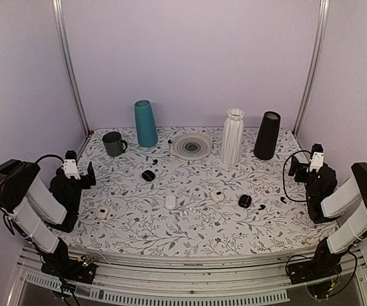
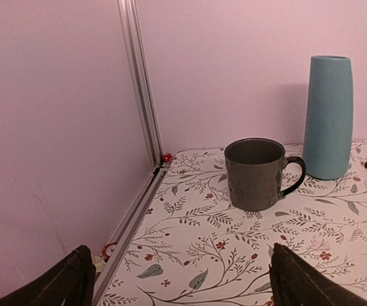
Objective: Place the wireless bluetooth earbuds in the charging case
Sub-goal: Pick up the charging case from the center of the board.
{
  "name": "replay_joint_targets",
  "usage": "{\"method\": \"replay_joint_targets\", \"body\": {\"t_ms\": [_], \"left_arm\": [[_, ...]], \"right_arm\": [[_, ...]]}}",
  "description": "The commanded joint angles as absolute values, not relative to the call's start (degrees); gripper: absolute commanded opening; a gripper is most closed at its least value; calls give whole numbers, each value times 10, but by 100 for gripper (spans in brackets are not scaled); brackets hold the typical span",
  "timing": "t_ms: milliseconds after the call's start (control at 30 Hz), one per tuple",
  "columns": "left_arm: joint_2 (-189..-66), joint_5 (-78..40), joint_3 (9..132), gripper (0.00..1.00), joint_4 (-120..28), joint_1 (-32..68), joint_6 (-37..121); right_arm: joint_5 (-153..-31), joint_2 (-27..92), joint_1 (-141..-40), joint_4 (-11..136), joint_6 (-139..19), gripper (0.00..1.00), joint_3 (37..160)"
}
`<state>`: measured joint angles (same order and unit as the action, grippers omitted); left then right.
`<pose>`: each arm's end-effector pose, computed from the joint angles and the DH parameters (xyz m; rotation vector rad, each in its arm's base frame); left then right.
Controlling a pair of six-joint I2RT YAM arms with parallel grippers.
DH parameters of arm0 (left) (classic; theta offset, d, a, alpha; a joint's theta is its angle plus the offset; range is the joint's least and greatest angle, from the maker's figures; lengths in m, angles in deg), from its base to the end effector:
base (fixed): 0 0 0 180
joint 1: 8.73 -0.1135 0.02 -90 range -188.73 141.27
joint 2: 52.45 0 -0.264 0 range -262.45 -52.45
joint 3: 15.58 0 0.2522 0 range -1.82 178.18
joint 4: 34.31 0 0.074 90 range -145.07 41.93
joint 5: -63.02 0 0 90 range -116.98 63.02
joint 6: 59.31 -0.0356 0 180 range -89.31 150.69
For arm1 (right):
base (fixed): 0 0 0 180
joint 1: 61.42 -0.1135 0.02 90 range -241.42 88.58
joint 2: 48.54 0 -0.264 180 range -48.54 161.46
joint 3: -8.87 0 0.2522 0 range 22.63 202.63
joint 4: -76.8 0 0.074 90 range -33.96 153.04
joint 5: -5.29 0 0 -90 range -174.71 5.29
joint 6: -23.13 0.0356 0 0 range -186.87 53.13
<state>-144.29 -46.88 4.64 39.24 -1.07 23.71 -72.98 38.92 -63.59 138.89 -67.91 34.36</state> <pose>0.2151 -0.0167 0.1416 -0.0799 1.5426 0.2573 0.2358 0.0017 0.1549 0.1170 1.5662 -0.1450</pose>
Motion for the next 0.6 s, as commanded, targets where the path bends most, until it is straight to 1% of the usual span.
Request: {"method": "replay_joint_targets", "body": {"t_ms": [0,400,567], "left_arm": [[-1436,-463,53,96,442,-6,239],[-1432,-459,62,96,419,-11,245],[-1426,-460,36,96,466,-4,234]], "right_arm": [[-735,392,-633,1393,-674,99,351],[-735,393,-633,1391,-673,99,351],[-734,391,-632,1392,-674,99,350]]}}
